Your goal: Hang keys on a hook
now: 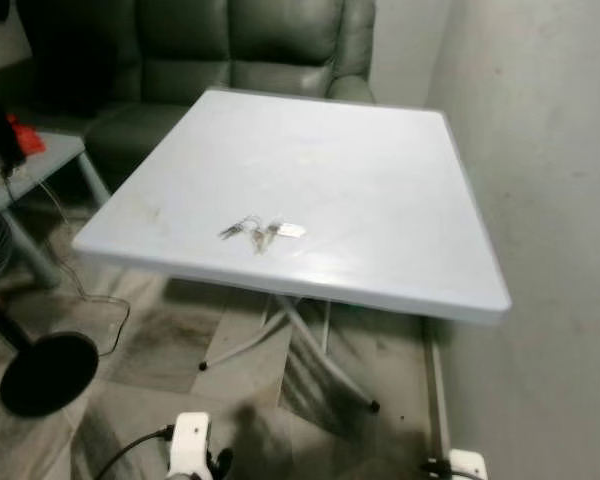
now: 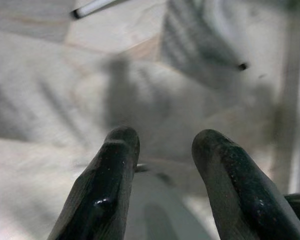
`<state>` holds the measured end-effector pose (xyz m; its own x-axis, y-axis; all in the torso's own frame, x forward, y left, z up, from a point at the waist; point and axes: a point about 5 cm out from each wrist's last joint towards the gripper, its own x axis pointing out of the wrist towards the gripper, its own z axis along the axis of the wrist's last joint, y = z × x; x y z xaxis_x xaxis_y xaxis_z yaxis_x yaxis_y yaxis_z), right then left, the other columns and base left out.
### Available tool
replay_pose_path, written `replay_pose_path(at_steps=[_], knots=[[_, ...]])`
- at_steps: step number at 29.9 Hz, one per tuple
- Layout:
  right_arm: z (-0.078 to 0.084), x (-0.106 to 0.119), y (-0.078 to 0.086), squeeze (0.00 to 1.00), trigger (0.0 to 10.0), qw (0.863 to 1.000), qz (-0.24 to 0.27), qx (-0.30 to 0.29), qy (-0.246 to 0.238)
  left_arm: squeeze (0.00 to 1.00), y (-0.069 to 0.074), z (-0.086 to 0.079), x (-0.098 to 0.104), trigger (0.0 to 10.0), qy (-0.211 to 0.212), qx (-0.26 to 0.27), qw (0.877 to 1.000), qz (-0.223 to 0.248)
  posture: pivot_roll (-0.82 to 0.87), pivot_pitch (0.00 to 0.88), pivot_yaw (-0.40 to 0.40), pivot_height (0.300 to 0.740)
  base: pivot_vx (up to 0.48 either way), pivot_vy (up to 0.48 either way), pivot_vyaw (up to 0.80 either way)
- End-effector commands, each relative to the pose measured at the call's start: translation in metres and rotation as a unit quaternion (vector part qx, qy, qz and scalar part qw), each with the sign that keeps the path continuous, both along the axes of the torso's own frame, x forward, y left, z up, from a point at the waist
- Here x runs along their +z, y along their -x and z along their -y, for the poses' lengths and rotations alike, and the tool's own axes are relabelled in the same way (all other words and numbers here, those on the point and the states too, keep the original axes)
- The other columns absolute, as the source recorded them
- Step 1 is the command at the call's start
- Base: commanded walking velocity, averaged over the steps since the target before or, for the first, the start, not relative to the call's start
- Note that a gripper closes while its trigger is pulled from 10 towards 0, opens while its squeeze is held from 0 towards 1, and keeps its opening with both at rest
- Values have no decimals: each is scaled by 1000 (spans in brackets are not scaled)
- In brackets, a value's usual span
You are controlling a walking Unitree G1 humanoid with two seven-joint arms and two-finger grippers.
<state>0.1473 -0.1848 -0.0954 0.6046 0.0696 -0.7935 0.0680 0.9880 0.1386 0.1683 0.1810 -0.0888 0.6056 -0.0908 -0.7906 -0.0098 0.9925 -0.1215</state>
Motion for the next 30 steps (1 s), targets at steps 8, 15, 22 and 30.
replay_pose_path(at_steps=[8, 15, 22, 30], knots=[[8, 0, 4, 0, 10000, 1000, -1, -11, 2, 0, -6, 2, 2, 10000, 4, 10, 1000, 8, -43, 0, -23, 740, 0, 473, 0], [7, 0, 3, 0, 10000, 1000, 4, -14, -6, 0, -5, 1, 2, 10000, 5, 12, 1000, 8, -42, 0, -23, 740, 0, 472, 0], [7, 0, 3, 0, 10000, 1000, 5, -15, -10, 0, -5, 1, 2, 10000, 4, 13, 1000, 6, -39, 0, -25, 740, 0, 474, 0], [6, 1, 3, 0, 10000, 1000, 7, -14, -13, 0, -3, 1, 1, 10000, 3, 12, 1000, 5, -38, 0, -25, 740, 0, 474, 0]])
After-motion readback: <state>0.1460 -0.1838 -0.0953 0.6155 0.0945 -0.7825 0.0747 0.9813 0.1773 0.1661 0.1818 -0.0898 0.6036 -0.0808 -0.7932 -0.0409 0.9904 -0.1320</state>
